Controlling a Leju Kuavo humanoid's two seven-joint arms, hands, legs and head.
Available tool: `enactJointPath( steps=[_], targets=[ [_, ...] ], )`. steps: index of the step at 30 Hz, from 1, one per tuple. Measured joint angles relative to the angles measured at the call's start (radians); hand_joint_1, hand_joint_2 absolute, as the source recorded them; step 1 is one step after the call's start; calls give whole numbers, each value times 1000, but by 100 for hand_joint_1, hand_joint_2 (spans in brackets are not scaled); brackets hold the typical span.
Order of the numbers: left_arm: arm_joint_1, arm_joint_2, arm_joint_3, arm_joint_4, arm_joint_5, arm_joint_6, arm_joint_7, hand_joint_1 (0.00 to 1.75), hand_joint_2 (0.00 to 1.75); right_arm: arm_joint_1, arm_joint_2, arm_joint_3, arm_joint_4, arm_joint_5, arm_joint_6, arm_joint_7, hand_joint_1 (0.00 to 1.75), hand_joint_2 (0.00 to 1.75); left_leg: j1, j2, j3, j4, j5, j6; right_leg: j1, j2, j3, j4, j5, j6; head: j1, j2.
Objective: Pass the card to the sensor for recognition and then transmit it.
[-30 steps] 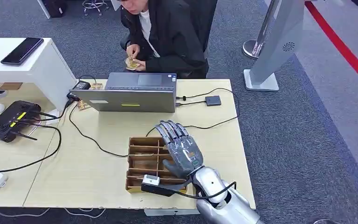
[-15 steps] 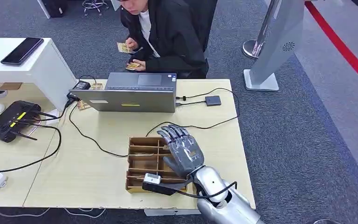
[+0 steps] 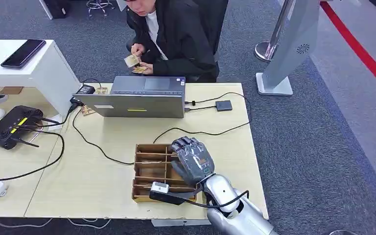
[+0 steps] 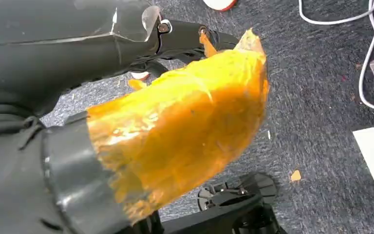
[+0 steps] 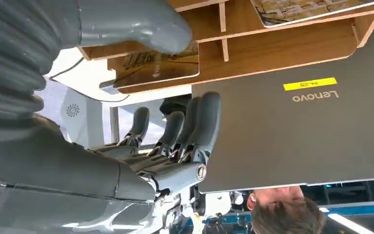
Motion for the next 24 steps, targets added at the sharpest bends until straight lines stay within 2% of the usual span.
enactJointPath(
  steps=[4,11,24],
  targets=[
    [0,0,0,0,-2,0,0,0,0,0,0,0,0,0,0,0,80,175,0,0,0,0,0,0,0,0,0,0,0,0,0,0],
    [0,0,0,0,-7,0,6,0,0,1,0,-5,3,-2,1,0,58,175,0,0,0,0,0,0,0,0,0,0,0,0,0,0],
    [0,0,0,0,-8,0,6,0,0,8,0,-17,16,-9,-1,6,66,175,0,0,0,0,0,0,0,0,0,0,0,0,0,0]
  ],
)
